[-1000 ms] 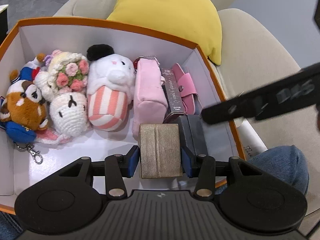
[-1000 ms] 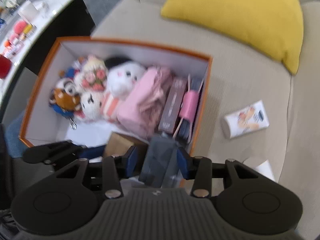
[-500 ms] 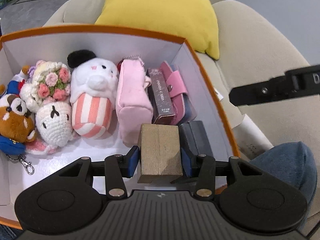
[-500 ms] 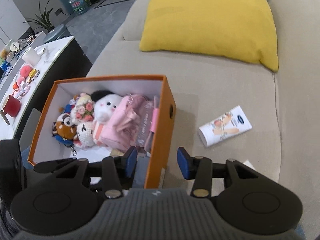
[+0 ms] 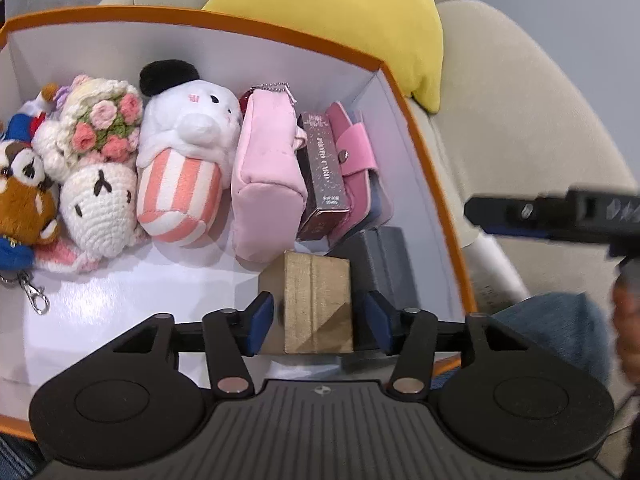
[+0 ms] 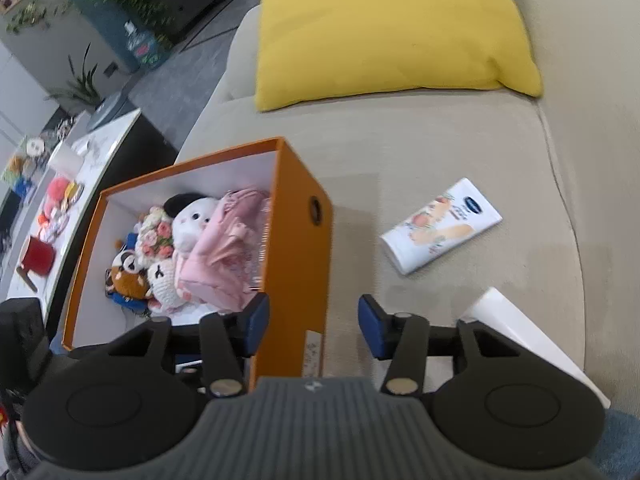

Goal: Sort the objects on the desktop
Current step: 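Lower the wooden block and dark box into the white box and open both tools, then move the right tool toward the white lotion tube while the left tool withdraws from the box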

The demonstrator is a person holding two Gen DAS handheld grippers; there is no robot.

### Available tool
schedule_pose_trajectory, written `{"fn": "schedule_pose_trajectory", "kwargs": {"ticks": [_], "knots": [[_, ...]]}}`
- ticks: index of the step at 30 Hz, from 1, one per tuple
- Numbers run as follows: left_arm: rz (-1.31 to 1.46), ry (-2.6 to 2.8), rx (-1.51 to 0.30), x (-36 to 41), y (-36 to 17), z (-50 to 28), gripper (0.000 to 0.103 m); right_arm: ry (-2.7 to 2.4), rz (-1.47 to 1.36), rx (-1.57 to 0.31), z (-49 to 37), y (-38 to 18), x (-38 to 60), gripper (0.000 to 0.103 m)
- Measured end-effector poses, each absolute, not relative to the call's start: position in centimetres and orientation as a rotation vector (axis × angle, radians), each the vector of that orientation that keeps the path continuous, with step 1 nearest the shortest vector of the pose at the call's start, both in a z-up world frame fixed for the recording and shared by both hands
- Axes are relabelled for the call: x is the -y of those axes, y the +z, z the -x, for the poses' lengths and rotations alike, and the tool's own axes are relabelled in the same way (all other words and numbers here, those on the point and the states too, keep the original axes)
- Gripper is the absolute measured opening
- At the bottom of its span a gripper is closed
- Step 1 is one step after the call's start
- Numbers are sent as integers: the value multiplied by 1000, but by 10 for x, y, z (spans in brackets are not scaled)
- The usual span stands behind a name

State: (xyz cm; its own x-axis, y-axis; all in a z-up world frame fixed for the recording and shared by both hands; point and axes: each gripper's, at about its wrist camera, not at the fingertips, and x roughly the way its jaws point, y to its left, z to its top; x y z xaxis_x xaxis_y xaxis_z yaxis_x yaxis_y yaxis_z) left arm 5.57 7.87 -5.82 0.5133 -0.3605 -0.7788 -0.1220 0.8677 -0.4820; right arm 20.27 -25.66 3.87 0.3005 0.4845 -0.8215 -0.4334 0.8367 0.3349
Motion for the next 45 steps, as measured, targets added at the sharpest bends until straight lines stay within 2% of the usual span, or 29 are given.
{"fn": "schedule_pose_trajectory", "kwargs": {"ticks": [3, 7, 10, 15, 21, 24, 30, 39, 45], "knots": [[587, -174, -1052, -88, -56, -53, 61, 581, -73, -1102, -200, 31, 272, 52], [614, -153, -1071, -91, -63, -54, 41, 540, -70, -1094, -197, 20, 290, 52], [619, -158, -1072, -88, -64, -57, 40, 506, -37, -1082, -194, 12, 301, 52], [620, -144, -1077, -86, -69, -58, 40, 509, -24, -1086, -194, 1, 309, 47], [572, -133, -1065, -82, -61, -57, 40, 521, -16, -1089, -195, 0, 306, 47], [546, -125, -1037, -84, -51, -52, 48, 527, -30, -1089, -195, 0, 310, 47], [447, -89, -960, -94, -19, -43, 48, 548, -121, -1118, -201, 6, 317, 48], [331, -69, -888, -98, 24, -65, 48, 474, -263, -1227, -266, 3, 328, 48], [219, -160, -875, -57, 37, -113, 48, 406, -252, -1247, -304, 0, 328, 51]]}}
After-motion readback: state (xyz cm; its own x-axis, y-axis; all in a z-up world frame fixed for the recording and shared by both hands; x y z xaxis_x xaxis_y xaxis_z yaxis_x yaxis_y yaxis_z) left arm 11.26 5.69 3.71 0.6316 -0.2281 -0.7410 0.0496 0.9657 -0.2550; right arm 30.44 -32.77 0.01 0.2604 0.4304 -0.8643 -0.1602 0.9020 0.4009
